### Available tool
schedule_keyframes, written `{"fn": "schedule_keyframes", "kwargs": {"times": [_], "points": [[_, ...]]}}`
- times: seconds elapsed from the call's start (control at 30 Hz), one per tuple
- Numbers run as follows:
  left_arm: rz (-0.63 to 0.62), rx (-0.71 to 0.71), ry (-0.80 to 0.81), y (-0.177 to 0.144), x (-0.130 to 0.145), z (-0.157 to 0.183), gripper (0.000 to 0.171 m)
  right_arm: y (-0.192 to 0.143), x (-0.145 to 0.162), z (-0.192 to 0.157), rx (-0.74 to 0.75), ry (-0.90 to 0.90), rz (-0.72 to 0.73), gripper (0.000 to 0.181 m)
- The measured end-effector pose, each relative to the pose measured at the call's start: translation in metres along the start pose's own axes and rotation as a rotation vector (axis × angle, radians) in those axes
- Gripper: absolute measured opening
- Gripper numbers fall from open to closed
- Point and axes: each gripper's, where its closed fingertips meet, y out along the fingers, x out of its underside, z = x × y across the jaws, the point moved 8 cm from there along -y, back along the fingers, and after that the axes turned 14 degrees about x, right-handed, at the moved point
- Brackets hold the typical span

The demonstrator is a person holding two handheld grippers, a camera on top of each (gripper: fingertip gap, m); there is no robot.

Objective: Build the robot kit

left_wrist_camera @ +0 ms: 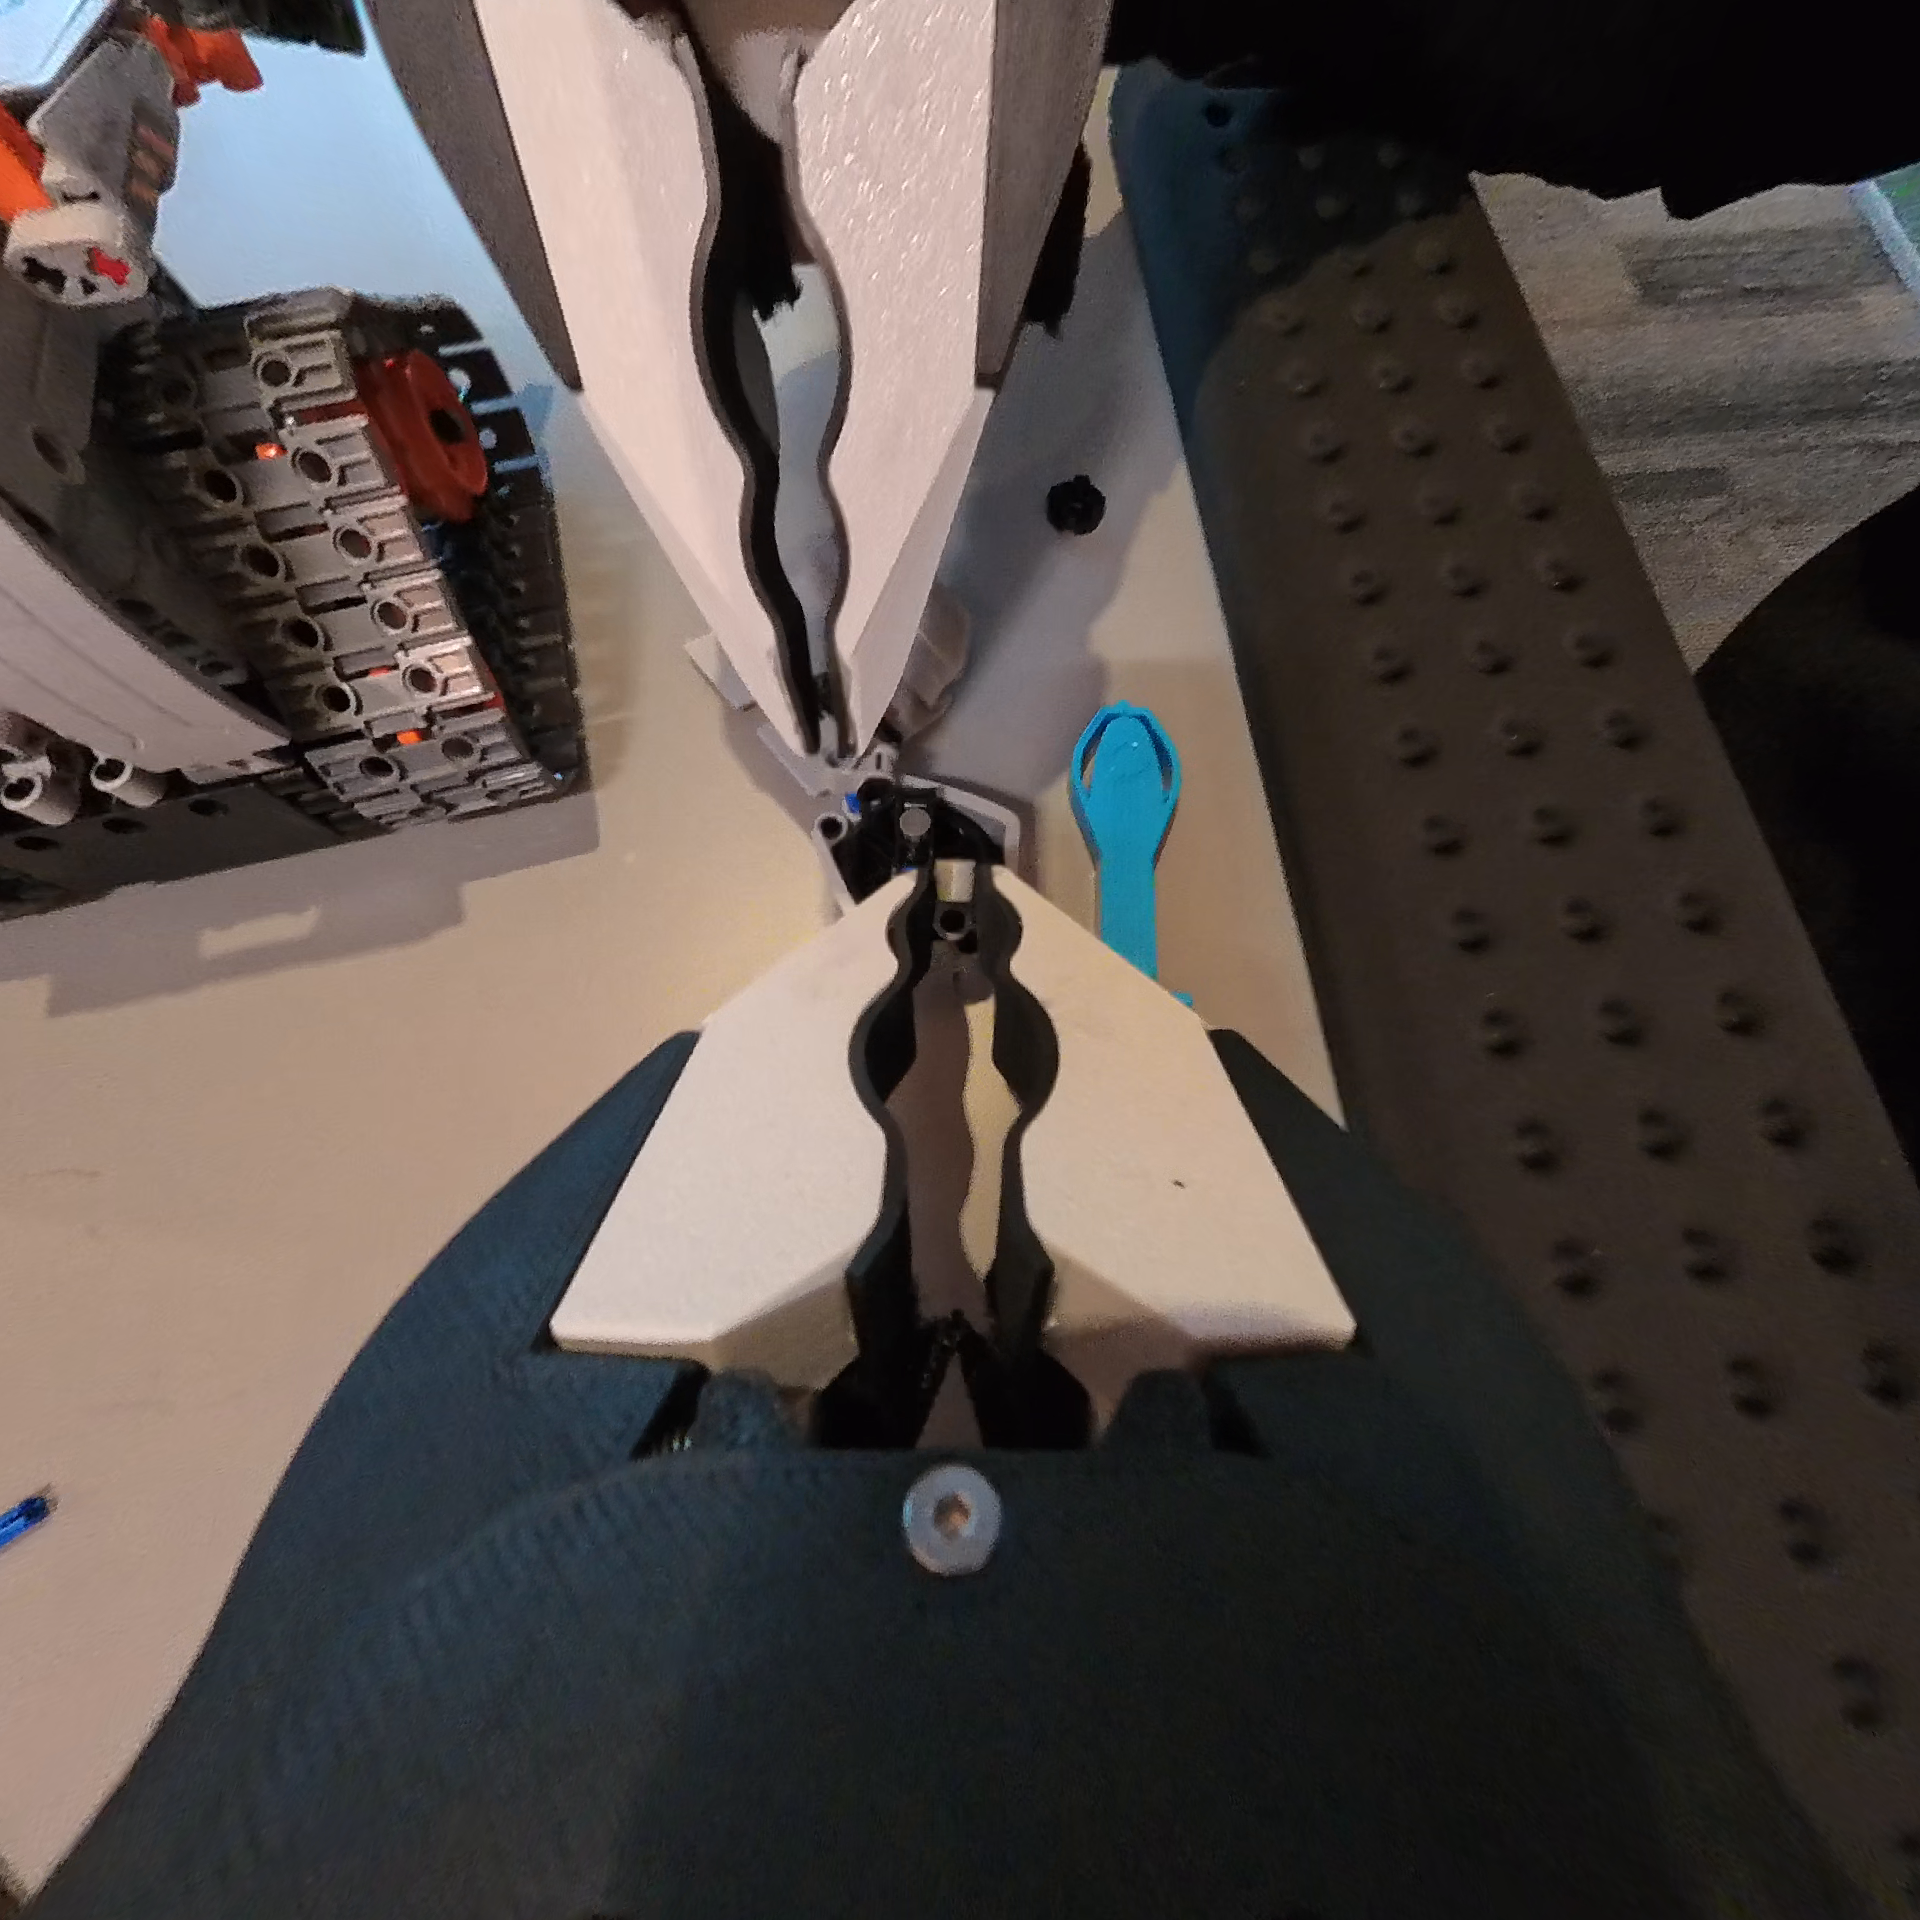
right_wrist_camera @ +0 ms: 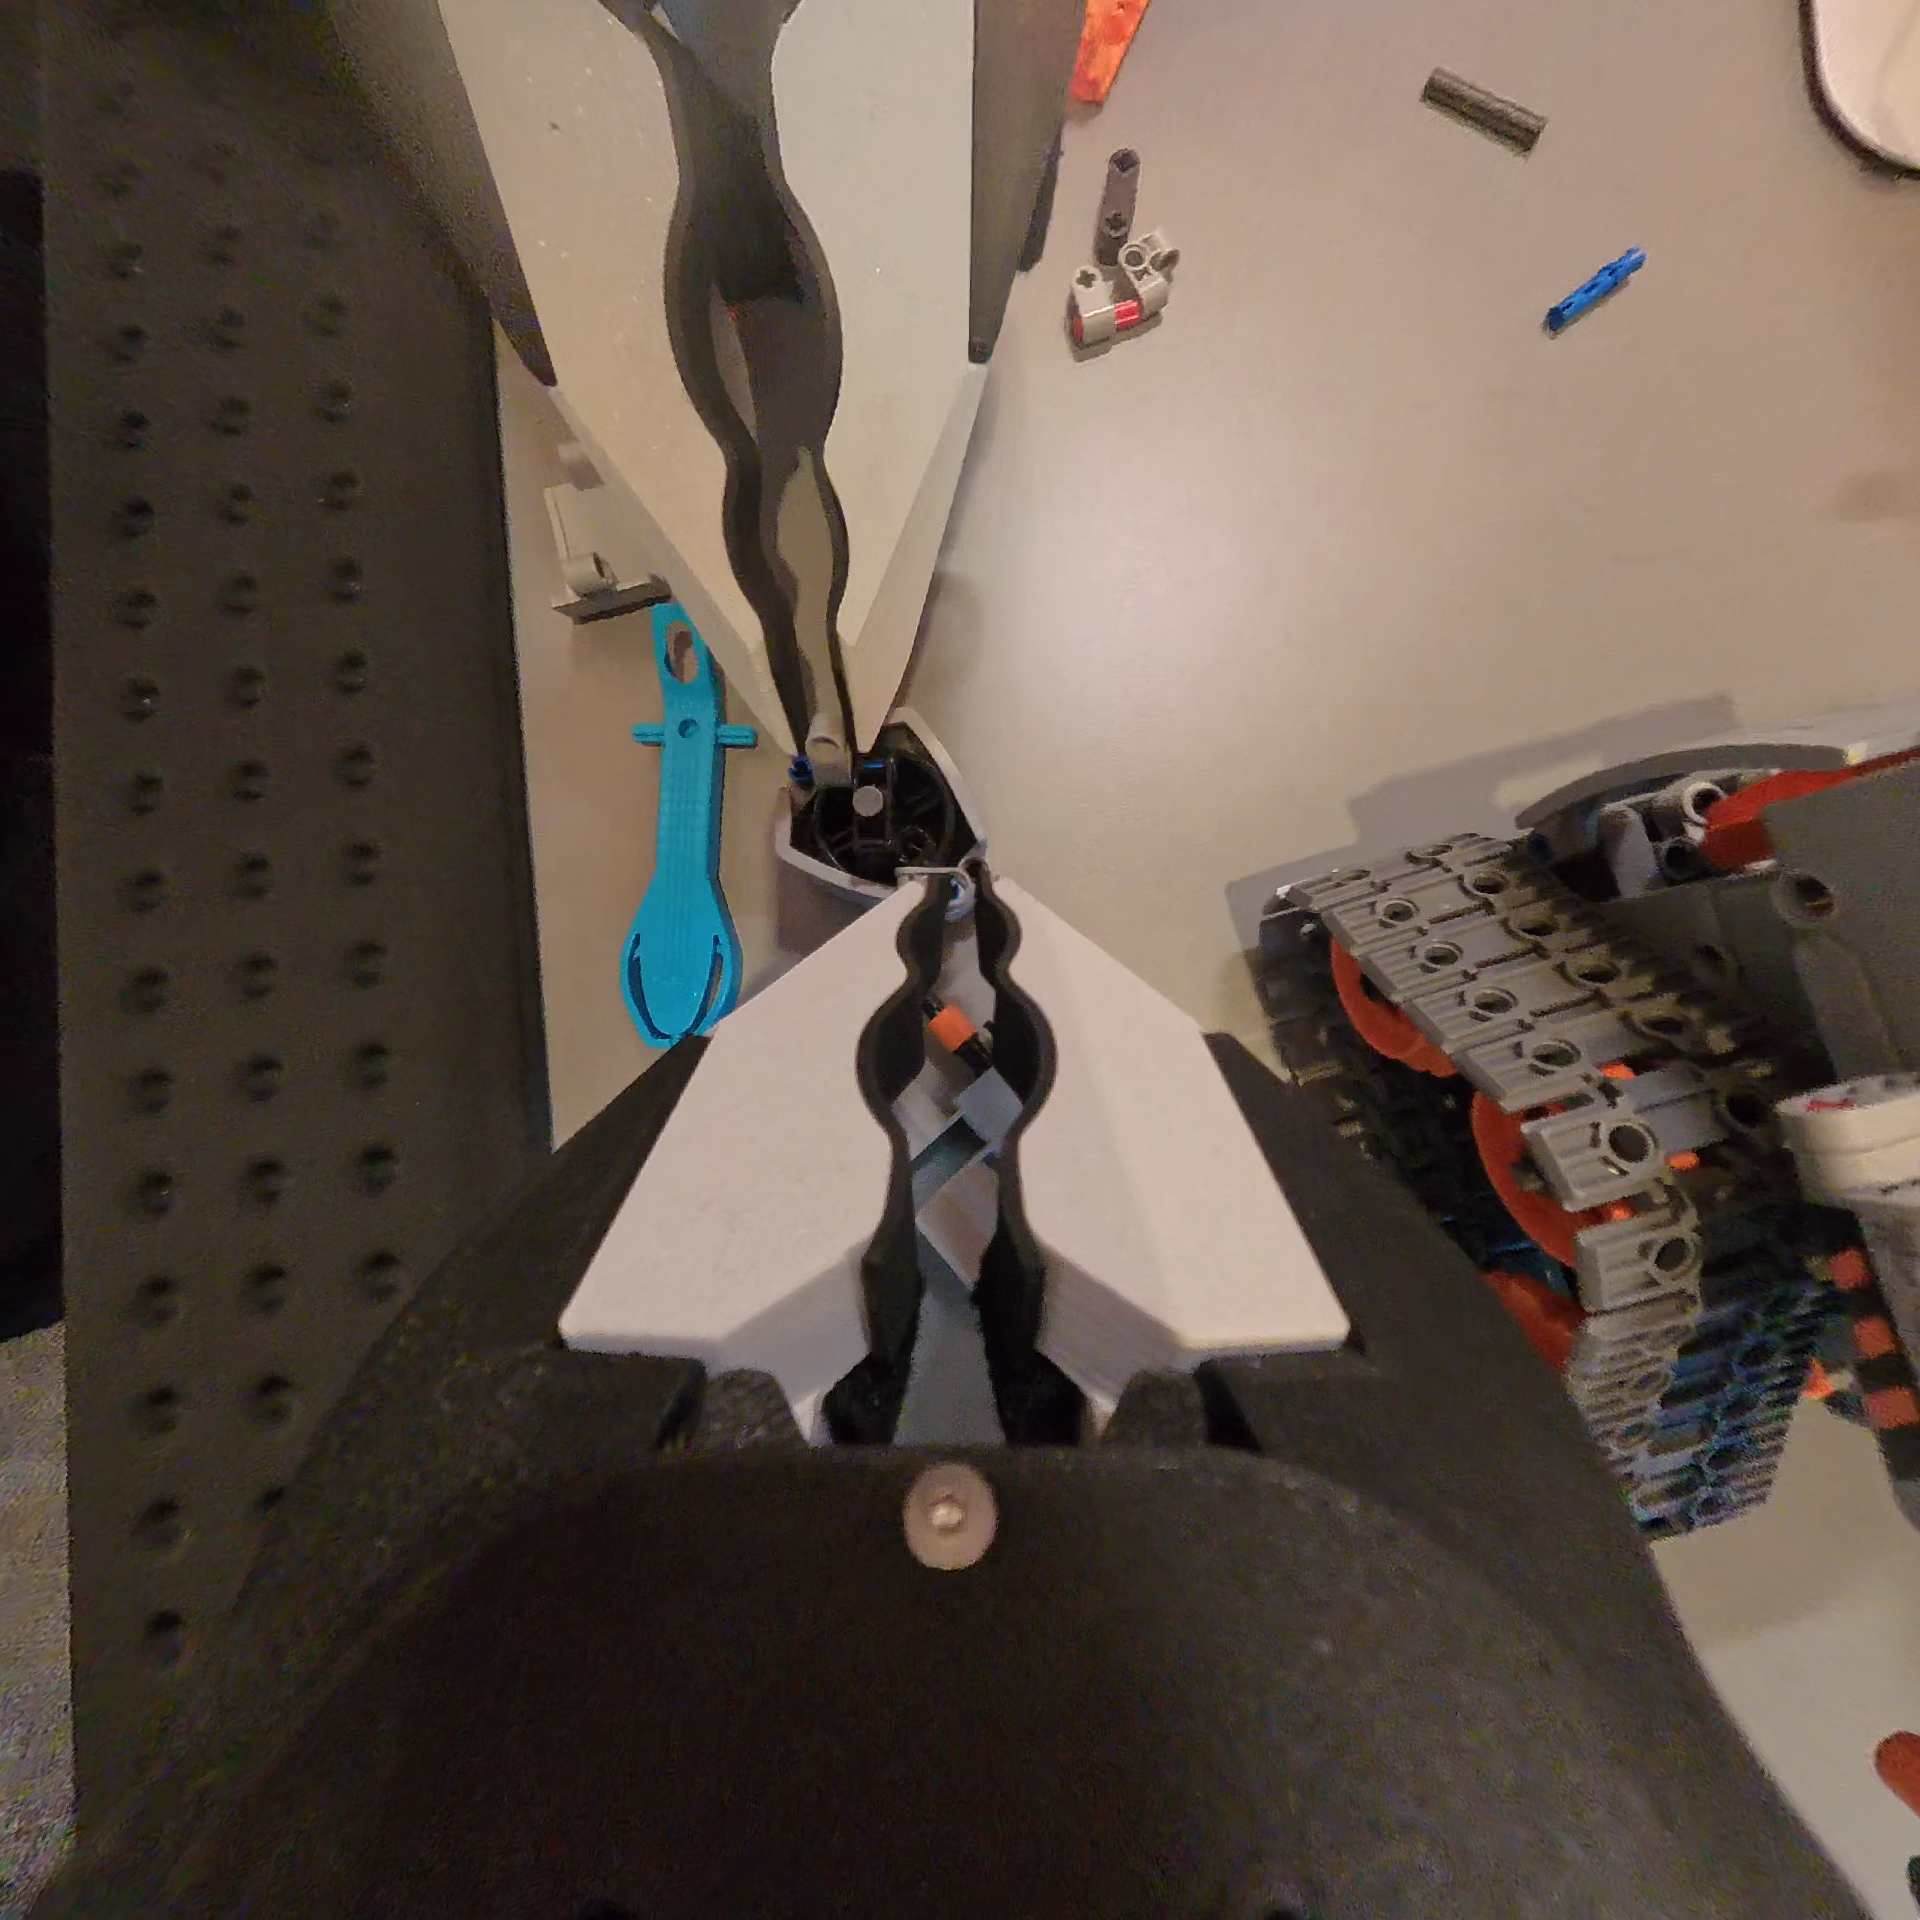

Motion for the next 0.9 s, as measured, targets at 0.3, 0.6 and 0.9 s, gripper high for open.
{"fn": "schedule_keyframes", "kwargs": {"times": [0.3, 0.6, 0.9], "points": [[0.003, -0.007, -0.039, -0.010, 0.006, -0.008, 0.008, -0.003, 0.005, 0.002, 0.005, 0.007, 0.006, 0.008], [-0.016, -0.024, -0.062, -0.012, 0.009, -0.010, 0.021, -0.001, 0.004, -0.012, -0.023, -0.066, 0.007, 0.015], [-0.017, 0.014, -0.080, -0.007, 0.010, -0.009, 0.024, 0.000, -0.004, -0.032, -0.074, -0.128, 0.020, 0.008]]}}
